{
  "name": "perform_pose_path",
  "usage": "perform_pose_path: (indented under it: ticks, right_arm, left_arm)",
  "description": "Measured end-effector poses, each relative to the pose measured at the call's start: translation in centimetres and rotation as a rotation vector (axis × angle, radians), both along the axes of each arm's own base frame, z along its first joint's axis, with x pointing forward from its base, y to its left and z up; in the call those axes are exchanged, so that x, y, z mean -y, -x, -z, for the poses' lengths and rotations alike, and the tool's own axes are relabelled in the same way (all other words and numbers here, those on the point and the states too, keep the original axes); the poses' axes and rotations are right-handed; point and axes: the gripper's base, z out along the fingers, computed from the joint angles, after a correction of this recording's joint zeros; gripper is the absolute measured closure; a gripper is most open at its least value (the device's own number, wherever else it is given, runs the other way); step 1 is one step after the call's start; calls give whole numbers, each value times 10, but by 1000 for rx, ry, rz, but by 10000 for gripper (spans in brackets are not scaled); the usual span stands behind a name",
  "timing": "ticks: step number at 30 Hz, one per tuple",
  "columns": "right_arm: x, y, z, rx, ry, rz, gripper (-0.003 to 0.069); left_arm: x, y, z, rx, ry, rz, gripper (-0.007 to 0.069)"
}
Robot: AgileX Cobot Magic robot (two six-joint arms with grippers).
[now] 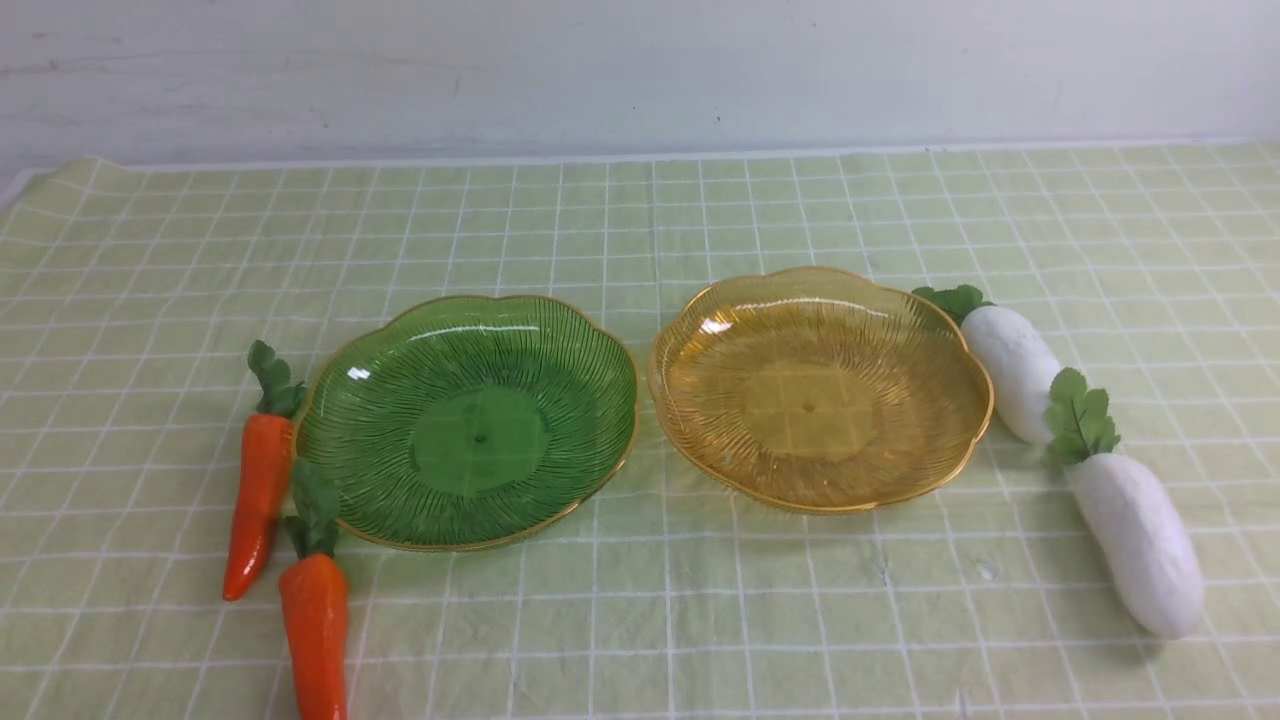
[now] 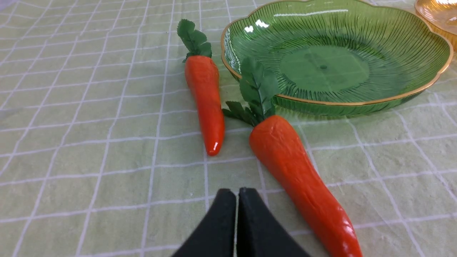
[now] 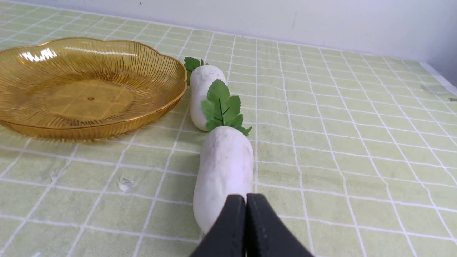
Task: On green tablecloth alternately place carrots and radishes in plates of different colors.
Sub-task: 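Place the white radish on the plate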
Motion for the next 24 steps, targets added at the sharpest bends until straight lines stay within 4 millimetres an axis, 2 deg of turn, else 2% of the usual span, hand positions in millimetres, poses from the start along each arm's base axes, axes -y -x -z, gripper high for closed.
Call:
perform_pose_path:
  ticks: [24]
  right_arm:
    - [0,0,0,0,0,0,674]
  left_arm:
    - [0,0,0,1,-12,4,632]
